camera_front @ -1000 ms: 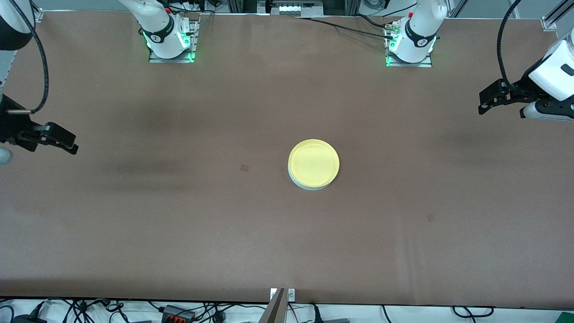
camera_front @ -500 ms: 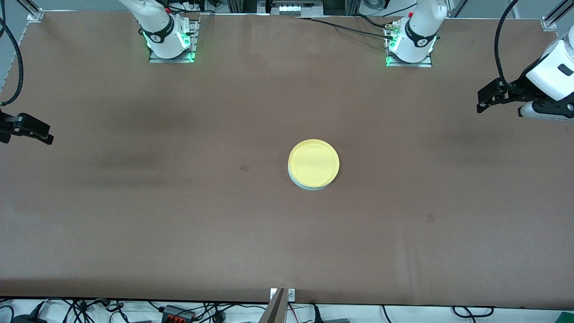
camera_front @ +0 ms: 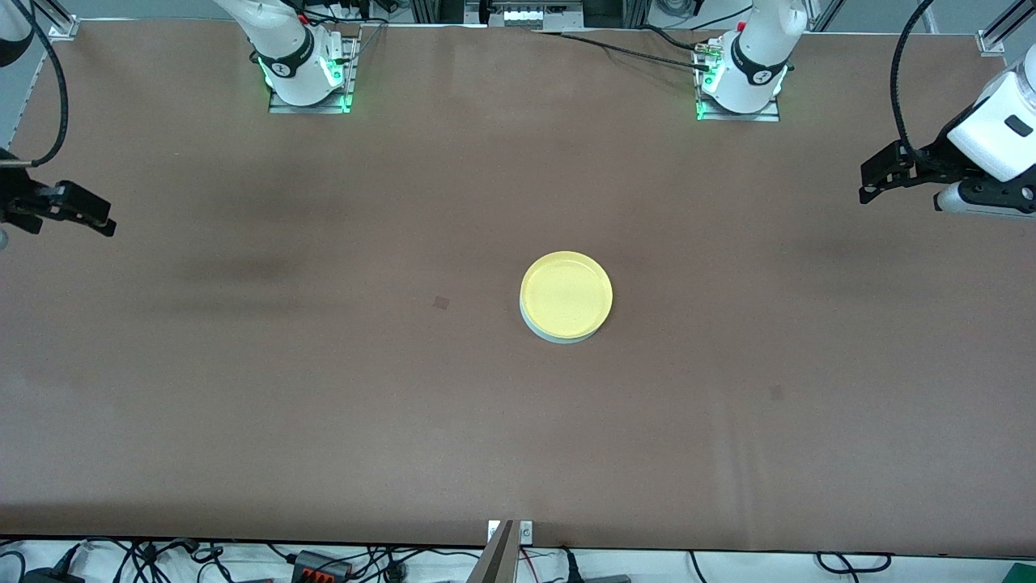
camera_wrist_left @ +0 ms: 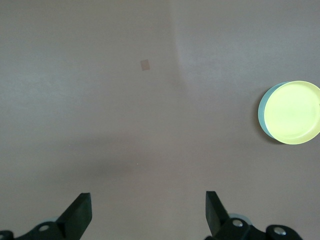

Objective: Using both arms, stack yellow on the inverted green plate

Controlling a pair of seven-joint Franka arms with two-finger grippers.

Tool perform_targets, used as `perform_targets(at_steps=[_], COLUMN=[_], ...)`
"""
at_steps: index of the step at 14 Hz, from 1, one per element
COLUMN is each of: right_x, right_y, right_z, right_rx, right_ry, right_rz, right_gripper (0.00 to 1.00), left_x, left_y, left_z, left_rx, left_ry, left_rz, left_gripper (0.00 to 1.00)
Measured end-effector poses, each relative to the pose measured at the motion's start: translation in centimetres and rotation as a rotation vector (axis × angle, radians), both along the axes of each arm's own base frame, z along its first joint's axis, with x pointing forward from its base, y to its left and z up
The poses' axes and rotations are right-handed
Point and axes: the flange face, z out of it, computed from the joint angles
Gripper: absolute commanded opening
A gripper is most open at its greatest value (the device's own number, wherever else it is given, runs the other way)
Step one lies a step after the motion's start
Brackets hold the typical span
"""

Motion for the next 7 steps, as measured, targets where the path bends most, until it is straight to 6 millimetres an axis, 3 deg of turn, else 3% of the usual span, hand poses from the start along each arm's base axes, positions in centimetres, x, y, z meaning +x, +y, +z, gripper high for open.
perform_targets(at_steps=[3,7], right_x=[-1.6,-1.8], right_y=[0.0,0.0], right_z=[-0.2,-0.2], right_rx=[0.001,0.001], right_ry=[0.009,0.002], right_rz=[-0.020,-0.022], right_gripper=[1.00,1.00], left_x=[0.0,0.0], left_y=[-0.3,-0.3], left_z=[0.0,0.0], left_rx=[0.000,0.000], left_ry=[0.000,0.000], left_rz=[-0.005,-0.005], left_gripper=[1.00,1.00])
